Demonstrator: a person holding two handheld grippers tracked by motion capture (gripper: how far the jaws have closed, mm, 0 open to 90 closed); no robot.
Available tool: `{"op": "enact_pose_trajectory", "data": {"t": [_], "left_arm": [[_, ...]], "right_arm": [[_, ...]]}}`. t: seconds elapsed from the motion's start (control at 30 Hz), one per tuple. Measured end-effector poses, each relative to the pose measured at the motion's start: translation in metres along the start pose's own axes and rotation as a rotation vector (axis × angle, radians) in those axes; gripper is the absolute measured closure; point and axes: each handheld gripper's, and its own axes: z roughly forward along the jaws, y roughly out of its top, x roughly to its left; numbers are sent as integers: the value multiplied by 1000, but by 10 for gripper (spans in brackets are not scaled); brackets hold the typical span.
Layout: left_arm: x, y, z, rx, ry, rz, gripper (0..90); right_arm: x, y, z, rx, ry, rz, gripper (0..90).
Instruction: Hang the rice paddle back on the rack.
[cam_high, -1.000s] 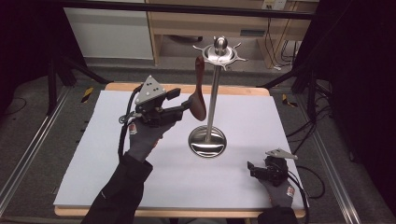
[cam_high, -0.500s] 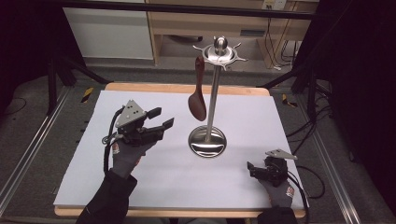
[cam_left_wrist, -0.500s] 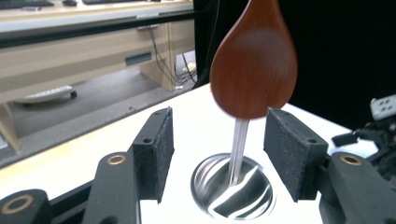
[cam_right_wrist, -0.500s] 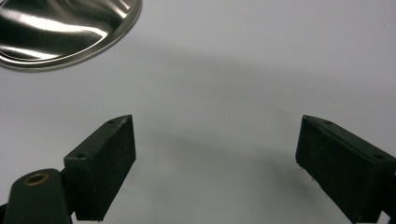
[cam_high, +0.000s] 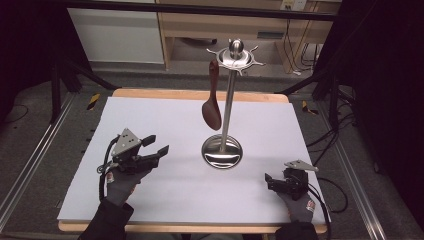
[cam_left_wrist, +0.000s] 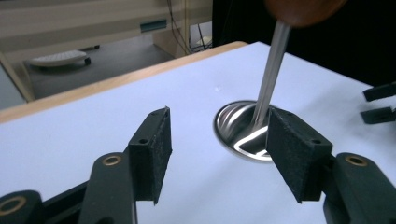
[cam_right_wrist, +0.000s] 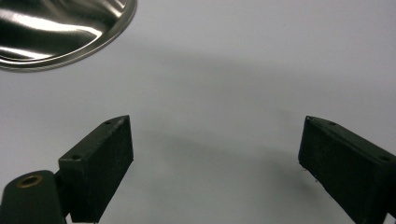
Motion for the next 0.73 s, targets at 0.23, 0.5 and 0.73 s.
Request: {"op": "enact_pose_trajectory", "data": {"t": [0.23,0.5,0.73], "left_arm": [[18,-33,-6,41,50,-44,394],[35,-65,-14,86,97,-82,397],[46,-82,-20,121,134,-115,389]], "right_arm": [[-1,0,0,1,-5,-10,97],[-1,-1,0,5,-13,3,96],[-1,-1,-1,0,-12,8,95]]}}
